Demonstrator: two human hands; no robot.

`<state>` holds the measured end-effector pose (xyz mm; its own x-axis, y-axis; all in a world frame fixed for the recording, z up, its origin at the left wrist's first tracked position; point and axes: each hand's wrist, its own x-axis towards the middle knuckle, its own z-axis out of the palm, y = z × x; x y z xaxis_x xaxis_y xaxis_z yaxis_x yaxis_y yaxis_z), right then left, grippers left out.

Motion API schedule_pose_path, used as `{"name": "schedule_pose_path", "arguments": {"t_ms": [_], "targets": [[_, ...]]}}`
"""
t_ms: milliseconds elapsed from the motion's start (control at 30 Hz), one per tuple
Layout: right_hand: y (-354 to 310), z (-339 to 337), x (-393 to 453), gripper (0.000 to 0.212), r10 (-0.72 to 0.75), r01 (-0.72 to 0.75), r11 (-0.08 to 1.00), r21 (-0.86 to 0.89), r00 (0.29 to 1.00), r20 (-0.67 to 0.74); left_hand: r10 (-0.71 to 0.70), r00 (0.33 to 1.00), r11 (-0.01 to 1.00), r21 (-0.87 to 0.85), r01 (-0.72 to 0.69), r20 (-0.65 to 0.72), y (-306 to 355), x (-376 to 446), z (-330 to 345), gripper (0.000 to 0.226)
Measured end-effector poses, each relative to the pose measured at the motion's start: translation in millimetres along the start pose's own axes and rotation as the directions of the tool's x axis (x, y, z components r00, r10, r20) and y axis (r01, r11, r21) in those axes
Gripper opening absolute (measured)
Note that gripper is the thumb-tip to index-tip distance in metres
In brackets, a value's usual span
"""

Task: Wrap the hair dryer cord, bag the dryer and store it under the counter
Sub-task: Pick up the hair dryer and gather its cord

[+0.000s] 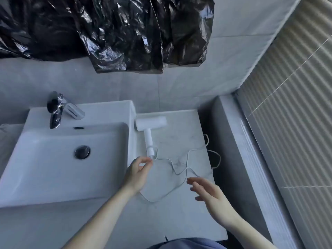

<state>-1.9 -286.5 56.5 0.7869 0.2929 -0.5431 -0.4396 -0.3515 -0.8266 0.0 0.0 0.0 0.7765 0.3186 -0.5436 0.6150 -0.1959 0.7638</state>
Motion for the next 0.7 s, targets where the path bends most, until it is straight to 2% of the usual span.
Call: {"name": "schedule_pose_path", "arguments": {"t_ms": [133,167,200,367,433,500,600,700], "targets": [[7.4,-20.5,18.5,0.018,0.103,-0.102,0.994,-0.05,0.995,0.015,-0.096,0.991,0.988,0.11,0.105,-0.089,34.2,65.3,14.3,0.083],[9.7,-26.1,23.5,0.018,0.126,-0.125,0.989,-0.074,0.992,0.012,-0.138,0.985,0.982,0.119,0.15,-0.099,41.0,80.9,18.5,0.085],[10.7,-30.8,28.0,0.018,0.146,-0.145,0.985,-0.089,0.989,0.008,-0.184,0.977,0.973,0.123,0.197,-0.109,45.7,94.7,22.8,0.08],[11.1,-51.4,49.5,0.02,0.181,-0.182,0.973,-0.139,0.983,-0.019,-0.293,0.94,0.935,0.154,0.32,-0.173,42.3,153.6,41.6,0.03],[9.4,-56.8,56.8,0.021,0.185,-0.187,0.972,-0.143,0.982,-0.028,-0.311,0.93,0.929,0.142,0.341,-0.198,38.0,171.6,46.8,0.026],[8.7,-61.7,64.3,0.021,0.188,-0.191,0.97,-0.148,0.982,-0.032,-0.329,0.92,0.924,0.128,0.36,-0.214,29.3,189.0,48.3,0.032],[6.9,-66.7,77.2,0.021,0.19,-0.191,0.965,-0.18,0.982,-0.02,-0.339,0.923,0.915,0.166,0.369,-0.182,14.5,208.4,48.1,0.04],[0.9,-68.1,88.7,0.021,0.173,-0.171,0.964,-0.204,0.985,-0.006,-0.341,0.927,0.927,0.105,0.359,-0.157,16.9,204.1,49.8,0.037]]}}
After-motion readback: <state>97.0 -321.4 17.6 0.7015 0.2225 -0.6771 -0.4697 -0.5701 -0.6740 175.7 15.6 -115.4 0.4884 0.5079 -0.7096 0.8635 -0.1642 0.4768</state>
